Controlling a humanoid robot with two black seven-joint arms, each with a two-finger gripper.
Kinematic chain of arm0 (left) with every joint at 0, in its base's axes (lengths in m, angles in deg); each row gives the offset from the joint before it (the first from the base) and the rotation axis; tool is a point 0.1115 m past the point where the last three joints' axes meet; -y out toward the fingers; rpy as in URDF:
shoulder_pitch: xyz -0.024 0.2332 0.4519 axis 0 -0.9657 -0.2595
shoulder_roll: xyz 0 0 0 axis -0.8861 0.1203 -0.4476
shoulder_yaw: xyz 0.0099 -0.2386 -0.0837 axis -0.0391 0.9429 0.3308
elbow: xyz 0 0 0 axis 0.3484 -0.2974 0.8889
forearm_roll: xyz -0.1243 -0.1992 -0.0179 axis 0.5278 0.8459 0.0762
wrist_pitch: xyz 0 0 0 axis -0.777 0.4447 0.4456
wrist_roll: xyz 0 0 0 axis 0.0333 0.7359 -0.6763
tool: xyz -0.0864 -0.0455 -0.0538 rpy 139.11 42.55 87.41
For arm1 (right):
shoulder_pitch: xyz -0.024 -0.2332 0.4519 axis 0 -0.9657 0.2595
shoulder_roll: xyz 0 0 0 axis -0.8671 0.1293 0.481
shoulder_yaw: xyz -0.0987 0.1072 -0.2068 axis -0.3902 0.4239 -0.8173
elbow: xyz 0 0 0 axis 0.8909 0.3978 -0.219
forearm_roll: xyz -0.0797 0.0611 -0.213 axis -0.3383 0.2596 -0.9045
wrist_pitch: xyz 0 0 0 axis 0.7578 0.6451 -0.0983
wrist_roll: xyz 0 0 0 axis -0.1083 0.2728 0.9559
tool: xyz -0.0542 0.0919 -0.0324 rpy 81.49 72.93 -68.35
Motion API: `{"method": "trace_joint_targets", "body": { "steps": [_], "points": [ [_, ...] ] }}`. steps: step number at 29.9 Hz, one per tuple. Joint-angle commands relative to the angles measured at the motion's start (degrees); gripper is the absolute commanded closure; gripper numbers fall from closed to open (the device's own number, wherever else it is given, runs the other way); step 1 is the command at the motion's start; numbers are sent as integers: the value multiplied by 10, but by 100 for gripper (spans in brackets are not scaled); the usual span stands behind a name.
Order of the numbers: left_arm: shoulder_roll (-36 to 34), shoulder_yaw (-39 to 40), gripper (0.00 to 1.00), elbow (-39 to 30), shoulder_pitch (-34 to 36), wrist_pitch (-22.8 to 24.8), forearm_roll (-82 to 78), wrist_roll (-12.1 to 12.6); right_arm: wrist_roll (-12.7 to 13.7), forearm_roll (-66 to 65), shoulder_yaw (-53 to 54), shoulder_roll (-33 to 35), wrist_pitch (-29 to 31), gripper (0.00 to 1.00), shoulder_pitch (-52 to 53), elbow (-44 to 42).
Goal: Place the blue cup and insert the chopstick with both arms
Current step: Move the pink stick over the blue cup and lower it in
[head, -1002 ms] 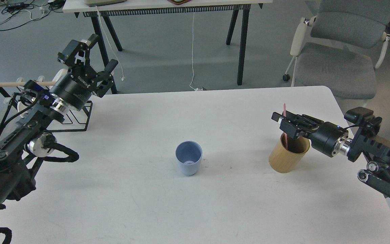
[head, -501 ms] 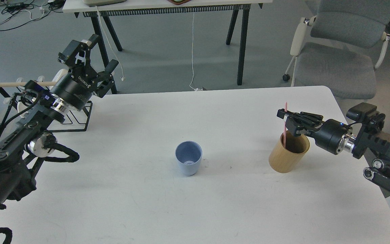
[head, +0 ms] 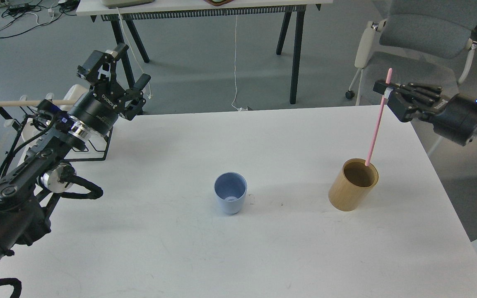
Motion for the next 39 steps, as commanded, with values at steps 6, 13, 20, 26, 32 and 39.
{"method": "trace_joint_targets", "body": {
  "steps": [6, 13, 20, 26, 32, 39],
  "points": [
    [1, -42, 8, 43, -1, 0, 1, 0, 0, 44, -30, -70, -3, 100, 116, 41],
    [-2, -47, 6, 67, -10, 0, 3, 0, 0, -5, -188, -259, -56, 100, 224, -81],
    [-2, -47, 6, 78, -13, 0, 4, 0, 0, -29, -231, -392, -74, 100, 228, -173],
    [-2, -47, 6, 79, -19, 0, 4, 0, 0, -30, -248, -452, -84, 100, 210, -195],
    [-2, -47, 6, 79, -25, 0, 4, 0, 0, -28, -248, -474, -91, 100, 195, -203],
    [-2, -47, 6, 80, -25, 0, 4, 0, 0, -28, -255, -481, -90, 88, 183, -208]
  ]
}}
